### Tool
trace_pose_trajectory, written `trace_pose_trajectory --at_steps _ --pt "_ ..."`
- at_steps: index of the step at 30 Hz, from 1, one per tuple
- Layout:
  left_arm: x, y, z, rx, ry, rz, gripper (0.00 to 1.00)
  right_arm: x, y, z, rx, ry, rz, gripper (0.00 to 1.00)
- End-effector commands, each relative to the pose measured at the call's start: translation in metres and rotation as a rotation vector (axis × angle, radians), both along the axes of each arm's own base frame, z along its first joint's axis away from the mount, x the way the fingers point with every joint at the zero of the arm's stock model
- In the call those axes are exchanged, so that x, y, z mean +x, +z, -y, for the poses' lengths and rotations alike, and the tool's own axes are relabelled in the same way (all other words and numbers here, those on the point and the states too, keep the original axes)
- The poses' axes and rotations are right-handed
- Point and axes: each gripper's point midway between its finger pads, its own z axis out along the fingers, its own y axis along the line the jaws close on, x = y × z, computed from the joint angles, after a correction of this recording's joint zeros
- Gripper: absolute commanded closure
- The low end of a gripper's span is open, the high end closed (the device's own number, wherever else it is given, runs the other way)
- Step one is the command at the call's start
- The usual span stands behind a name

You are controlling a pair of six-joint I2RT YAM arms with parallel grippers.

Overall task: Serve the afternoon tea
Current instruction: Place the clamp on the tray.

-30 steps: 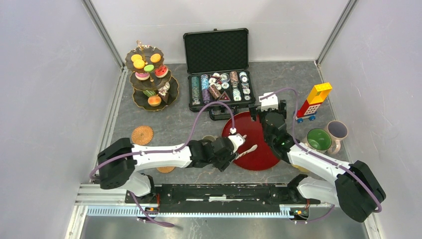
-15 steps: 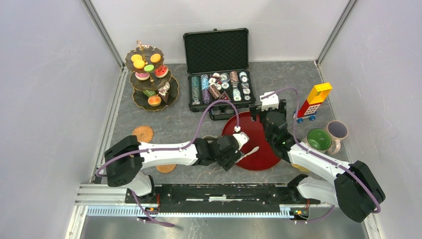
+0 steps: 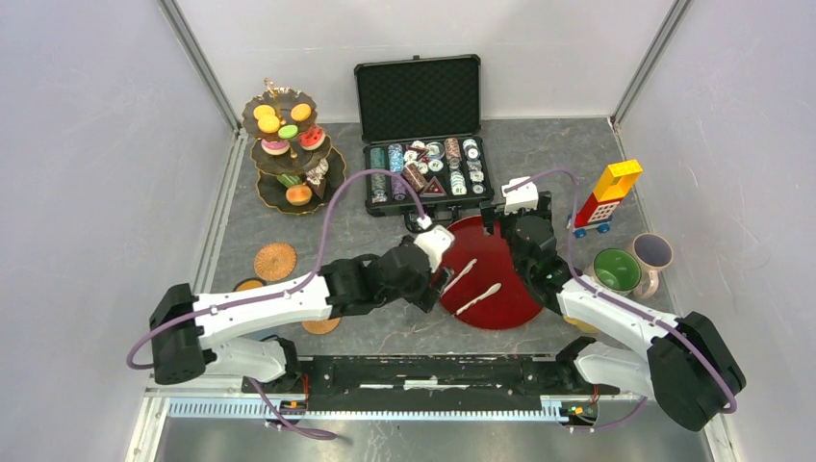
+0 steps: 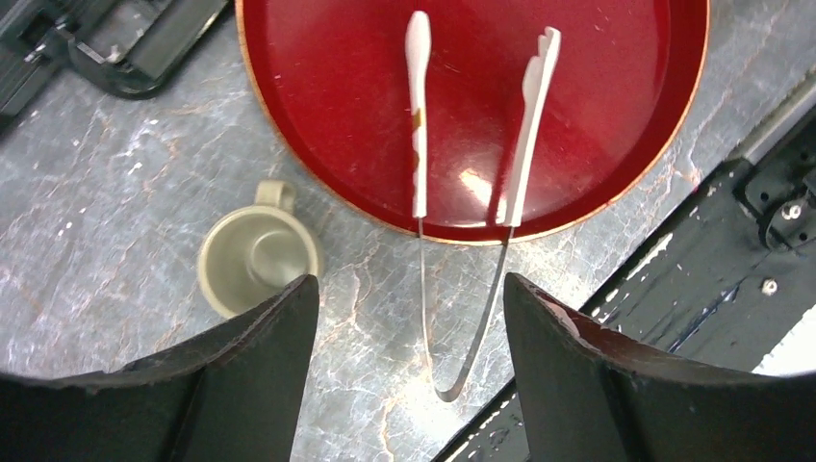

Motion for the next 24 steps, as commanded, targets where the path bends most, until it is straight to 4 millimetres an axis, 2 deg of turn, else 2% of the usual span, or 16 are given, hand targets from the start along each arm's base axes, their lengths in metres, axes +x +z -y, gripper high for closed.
trace_pose_trajectory --at_steps 1,3,5,8,10,11,14,19,22,24 --pt "0.013 0.009 -0.031 -0.065 0.167 -0.036 0.22 0.005 0.015 -0.005 0.029 0.018 0.034 0.02" --pt "0.019 0.007 -0.05 -0.085 0.252 -0.065 0.14 0.005 0.014 -0.006 0.028 0.023 0.03 0.02" --pt "0.028 0.004 -0.077 -0.113 0.38 -0.102 0.12 0.005 0.015 -0.006 0.03 0.026 0.033 0.02" --pt "0.041 -0.01 -0.135 -0.141 0.67 -0.194 0.12 0.005 0.014 -0.006 0.027 0.024 0.032 0.02" --pt "0.042 -0.021 -0.173 -0.132 0.845 -0.247 0.13 0.005 0.014 -0.007 0.026 0.029 0.03 0.02" --pt "0.046 -0.023 -0.189 -0.141 0.916 -0.251 0.14 0.005 0.012 -0.008 0.026 0.033 0.025 0.02" --pt "0.056 -0.026 -0.215 -0.162 1.022 -0.24 0.21 0.007 0.011 -0.012 0.03 0.047 0.021 0.02" --pt "0.083 -0.045 -0.27 -0.132 1.279 -0.166 0.38 0.008 0.008 -0.013 0.024 0.051 0.011 0.02" --pt "0.104 -0.058 -0.302 -0.239 1.431 -0.151 0.45 0.009 0.007 -0.013 0.022 0.049 0.008 0.02" --pt "0.119 -0.061 -0.318 -0.321 1.486 -0.146 0.51 0.009 0.007 -0.012 0.019 0.044 0.007 0.02"
